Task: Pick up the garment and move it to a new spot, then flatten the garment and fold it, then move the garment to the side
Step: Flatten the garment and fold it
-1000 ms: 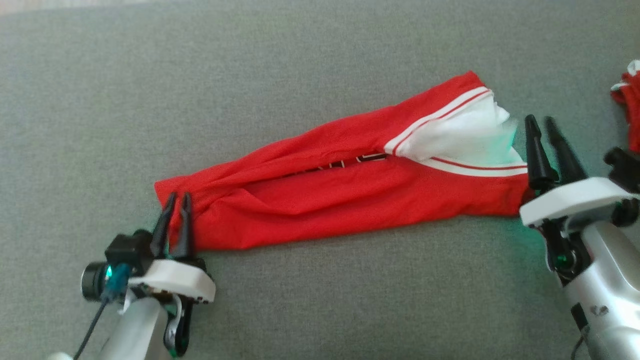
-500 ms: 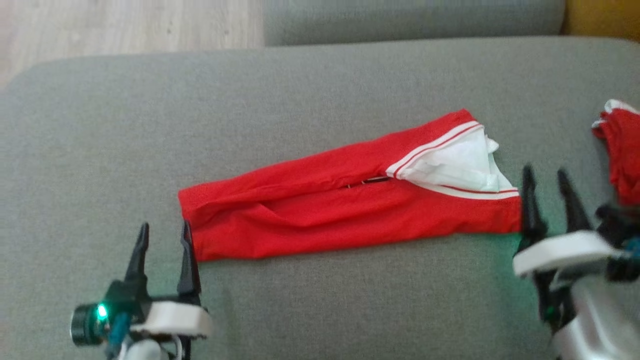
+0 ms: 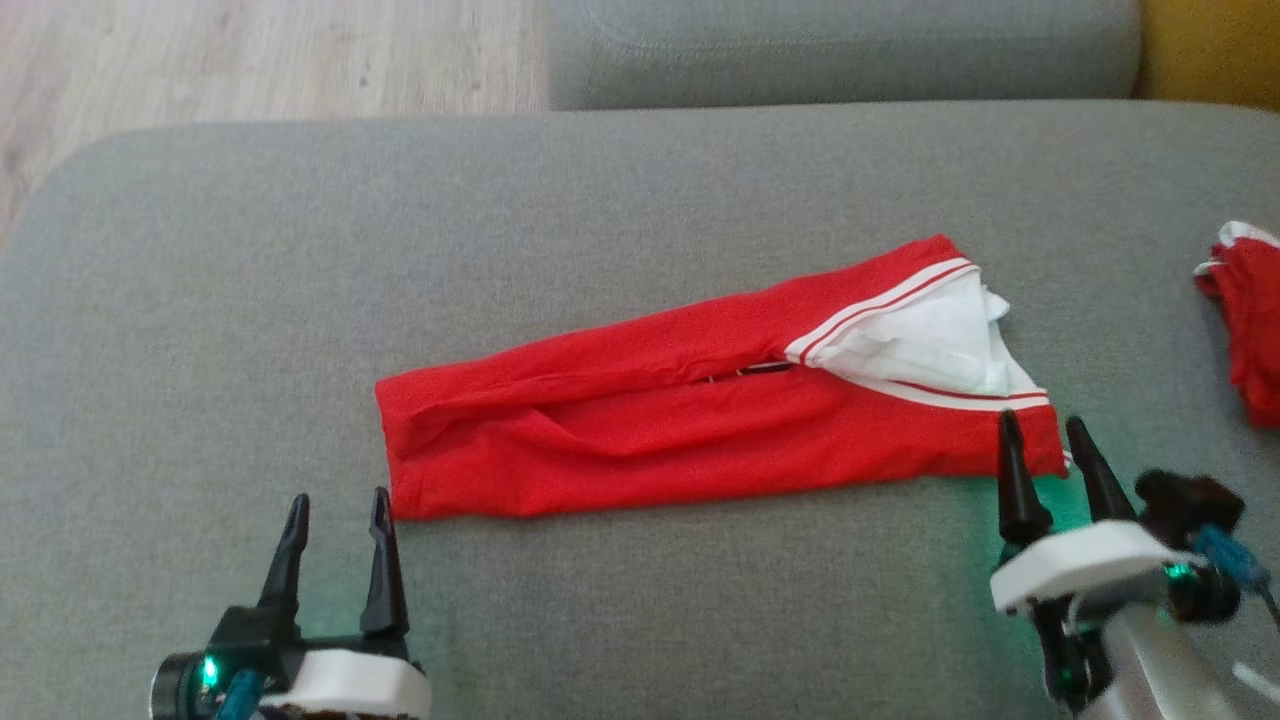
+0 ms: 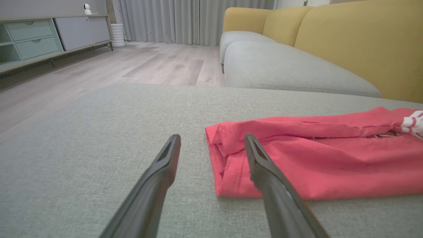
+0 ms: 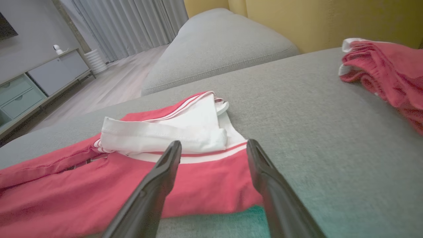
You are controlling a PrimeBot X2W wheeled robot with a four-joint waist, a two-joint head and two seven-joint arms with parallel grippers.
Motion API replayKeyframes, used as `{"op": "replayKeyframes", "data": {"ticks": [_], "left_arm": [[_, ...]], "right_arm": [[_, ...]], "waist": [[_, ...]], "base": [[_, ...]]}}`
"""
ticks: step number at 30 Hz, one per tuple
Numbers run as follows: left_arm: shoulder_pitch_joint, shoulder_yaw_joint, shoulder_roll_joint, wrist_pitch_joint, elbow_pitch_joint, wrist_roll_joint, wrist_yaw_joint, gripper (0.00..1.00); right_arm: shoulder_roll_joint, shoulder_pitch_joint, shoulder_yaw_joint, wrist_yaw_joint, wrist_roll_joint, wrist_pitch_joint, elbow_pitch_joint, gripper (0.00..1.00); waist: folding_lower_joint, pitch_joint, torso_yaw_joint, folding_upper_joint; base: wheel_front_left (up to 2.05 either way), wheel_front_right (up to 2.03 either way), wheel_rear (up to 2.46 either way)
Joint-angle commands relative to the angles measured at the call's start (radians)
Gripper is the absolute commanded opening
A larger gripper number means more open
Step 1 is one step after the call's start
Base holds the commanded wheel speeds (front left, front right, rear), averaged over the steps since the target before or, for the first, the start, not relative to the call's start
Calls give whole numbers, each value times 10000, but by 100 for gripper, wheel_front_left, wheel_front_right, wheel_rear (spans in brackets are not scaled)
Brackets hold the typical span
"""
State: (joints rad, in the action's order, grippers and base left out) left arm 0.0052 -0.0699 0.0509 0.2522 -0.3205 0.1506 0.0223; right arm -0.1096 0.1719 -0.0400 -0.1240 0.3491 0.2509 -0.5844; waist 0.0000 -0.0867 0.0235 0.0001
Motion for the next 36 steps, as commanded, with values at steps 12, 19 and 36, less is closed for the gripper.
{"op": "replayKeyframes", "data": {"ticks": [12, 19, 36], "left_arm": [[-1276, -804, -5, 95, 207, 530, -241, 100], [-1471, -926, -6, 95, 166, 598, -379, 100], [-1408, -1008, -6, 95, -43, 609, -242, 100]], "right_arm": [[-603, 3326, -355, -67, -815, -421, -2340, 100], [-357, 3711, -108, -67, -892, -1119, -4276, 100], [-1731, 3601, 52, -67, 1153, 85, -3426, 0]], "waist": [[0, -1464, 553, -1], [0, -1737, 694, -1], [0, -1421, -14, -1]], "base": [[0, 0, 0], [0, 0, 0], [0, 0, 0]]}}
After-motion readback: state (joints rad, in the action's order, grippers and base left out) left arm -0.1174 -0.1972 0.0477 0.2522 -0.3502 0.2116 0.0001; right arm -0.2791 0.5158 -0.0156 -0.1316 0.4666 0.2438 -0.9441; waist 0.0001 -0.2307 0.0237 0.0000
